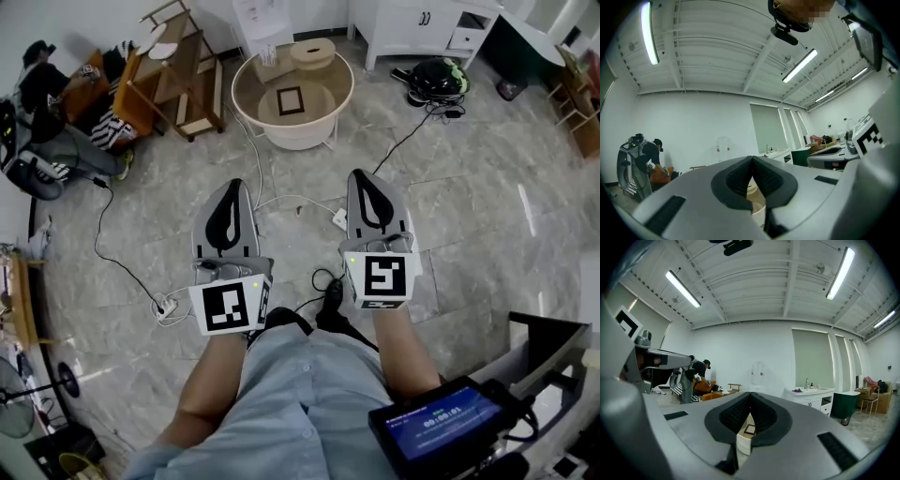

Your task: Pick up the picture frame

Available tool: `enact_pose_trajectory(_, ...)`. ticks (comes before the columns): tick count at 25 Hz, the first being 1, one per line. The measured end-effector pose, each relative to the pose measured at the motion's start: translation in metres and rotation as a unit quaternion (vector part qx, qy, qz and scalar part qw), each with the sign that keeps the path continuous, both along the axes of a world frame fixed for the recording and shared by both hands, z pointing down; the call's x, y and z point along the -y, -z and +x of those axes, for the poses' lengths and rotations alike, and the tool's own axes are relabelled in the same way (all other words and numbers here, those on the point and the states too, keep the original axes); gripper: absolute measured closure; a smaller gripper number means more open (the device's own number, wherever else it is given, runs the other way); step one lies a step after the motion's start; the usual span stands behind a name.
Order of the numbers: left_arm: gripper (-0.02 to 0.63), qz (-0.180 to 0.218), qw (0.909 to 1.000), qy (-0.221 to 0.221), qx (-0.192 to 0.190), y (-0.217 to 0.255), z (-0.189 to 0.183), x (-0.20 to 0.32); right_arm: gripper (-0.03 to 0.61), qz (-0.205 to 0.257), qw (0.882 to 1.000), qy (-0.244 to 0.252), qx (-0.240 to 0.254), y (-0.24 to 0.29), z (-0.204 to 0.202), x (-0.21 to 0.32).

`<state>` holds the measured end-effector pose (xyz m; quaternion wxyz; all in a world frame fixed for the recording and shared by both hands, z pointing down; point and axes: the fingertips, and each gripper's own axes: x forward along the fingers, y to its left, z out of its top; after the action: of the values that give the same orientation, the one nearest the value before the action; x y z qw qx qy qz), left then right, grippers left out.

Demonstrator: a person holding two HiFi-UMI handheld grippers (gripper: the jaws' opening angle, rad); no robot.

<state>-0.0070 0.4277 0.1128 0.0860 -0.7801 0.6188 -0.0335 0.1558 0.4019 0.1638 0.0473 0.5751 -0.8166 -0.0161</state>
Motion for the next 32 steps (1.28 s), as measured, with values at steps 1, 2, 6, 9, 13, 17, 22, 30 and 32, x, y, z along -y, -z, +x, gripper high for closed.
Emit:
enact_pose_trajectory(1,0.603,0.002,1.0,0.004,-0.001,0.001,0.004,0.007,0.565,0.0,1.0,0.0,0.002,-0.001,0.005,0.01)
enact_pose_trajectory(2,0.603,0.002,1.0,0.006,-0.002,0.001,0.008,0.014,0.565,0.0,1.0,0.0,0.004,-0.002,0.01,0.018)
enact_pose_trajectory(6,0.603,-0.005,0.9999,0.013,-0.004,-0.006,0.01,0.039,0.565,-0.006,1.0,0.006,0.004,-0.009,0.013,0.045)
enact_pose_trajectory(9,0.603,-0.009,0.9997,0.015,-0.016,-0.009,0.01,0.062,0.565,-0.011,1.0,0.009,0.002,-0.012,0.011,0.067)
enact_pose_trajectory(13,0.603,-0.014,0.9998,0.013,-0.007,-0.02,0.001,0.097,0.565,-0.016,1.0,0.007,-0.004,-0.019,0.006,0.1)
enact_pose_trajectory(17,0.603,-0.019,0.9996,0.011,-0.015,-0.033,-0.02,0.142,0.565,-0.024,1.0,0.002,-0.011,-0.031,-0.01,0.141)
enact_pose_trajectory(22,0.603,-0.025,0.9991,0.008,-0.032,-0.044,-0.057,0.217,0.565,-0.04,0.999,-0.005,-0.019,-0.044,-0.042,0.209)
enact_pose_trajectory(30,0.603,-0.007,0.9986,-0.006,-0.053,-0.029,-0.119,0.32,0.565,-0.031,0.999,-0.016,-0.035,-0.031,-0.105,0.307)
enact_pose_trajectory(32,0.603,0.004,0.9988,-0.007,-0.049,-0.02,-0.131,0.336,0.565,-0.022,0.999,-0.018,-0.037,-0.021,-0.115,0.325)
